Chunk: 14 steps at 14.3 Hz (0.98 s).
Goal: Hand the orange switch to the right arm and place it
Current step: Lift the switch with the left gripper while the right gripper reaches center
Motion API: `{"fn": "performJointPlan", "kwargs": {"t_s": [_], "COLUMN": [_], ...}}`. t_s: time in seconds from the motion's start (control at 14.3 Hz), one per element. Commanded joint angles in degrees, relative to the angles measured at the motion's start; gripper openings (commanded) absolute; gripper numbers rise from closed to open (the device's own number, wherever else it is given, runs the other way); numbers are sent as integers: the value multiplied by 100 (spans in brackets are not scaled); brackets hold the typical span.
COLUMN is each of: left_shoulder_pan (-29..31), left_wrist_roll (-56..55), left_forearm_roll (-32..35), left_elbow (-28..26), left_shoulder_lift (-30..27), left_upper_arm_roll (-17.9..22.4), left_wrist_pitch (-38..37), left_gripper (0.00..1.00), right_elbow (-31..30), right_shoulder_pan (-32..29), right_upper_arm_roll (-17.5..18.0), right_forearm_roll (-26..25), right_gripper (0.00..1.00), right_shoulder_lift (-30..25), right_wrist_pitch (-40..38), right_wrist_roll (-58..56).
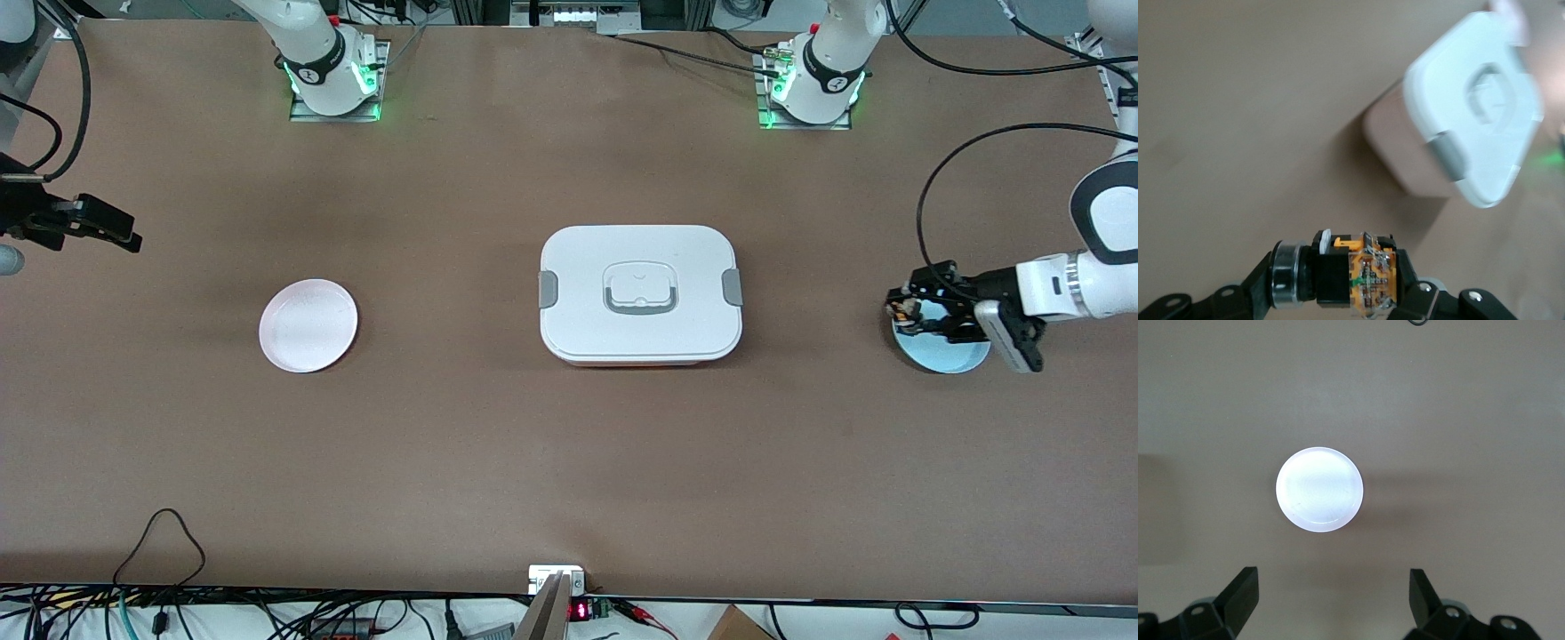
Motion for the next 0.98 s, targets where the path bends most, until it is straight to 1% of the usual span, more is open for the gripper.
{"fn": "performJointPlan", "kwargs": {"t_s": [0.0, 0.07, 0.14, 0.28, 0.35, 0.42, 0.49, 0.56, 0.63, 0.77, 0.84, 0.91], "left_shoulder_pan": [47, 56, 30, -5, -23, -102, -259, -435, -610, -927, -1155, -1488], "left_wrist_roll": [963, 1288, 1761, 2745, 3264, 3660, 3917, 4067, 4286, 4962, 5339, 5804], "left_forearm_roll": [-710, -1069, -1595, -2571, -3167, -3600, -3917, -4164, -4593, -5437, -5946, -6577], "left_elbow": [122, 122, 104, 113, 113, 104, 104, 113, 104, 78, 69, 78], "left_shoulder_lift": [140, 211, 316, 588, 720, 765, 756, 747, 721, 730, 730, 739], "left_upper_arm_roll": [-567, -778, -989, -1402, -1639, -1815, -1904, -1975, -2106, -2466, -2598, -2634], "left_wrist_pitch": [-227, -306, -316, -281, -237, -124, 43, 184, 411, 1157, 1648, 2201], "left_gripper": [17, 16, 16, 16, 16, 16, 16, 15, 14, 13, 13, 13], "right_elbow": [52, 52, 52, 52, -9, -62, -141, -246, -360, -562, -772, -1070], "right_shoulder_pan": [21, 82, 170, 188, 171, 180, 197, 206, 215, 267, 294, 294], "right_upper_arm_roll": [-5, -5, -5, -5, -14, -14, -14, -5, -5, 3, 3, 3], "right_forearm_roll": [75, 93, 162, 749, 1135, 1565, 1917, 2486, 3005, 3903, 4577, 5402], "right_gripper": [100, 100, 100, 100, 100, 100, 100, 100, 100, 100, 100, 100], "right_shoulder_lift": [-10, -1, 7, 42, 77, 78, 86, 78, 69, 86, 95, 130], "right_wrist_pitch": [-128, -145, -145, -137, -58, -66, -58, -58, -58, -75, -119, -145], "right_wrist_roll": [-67, -58, -50, -50, -67, -137, -137, -137, -68, -84, -128, -216]}}
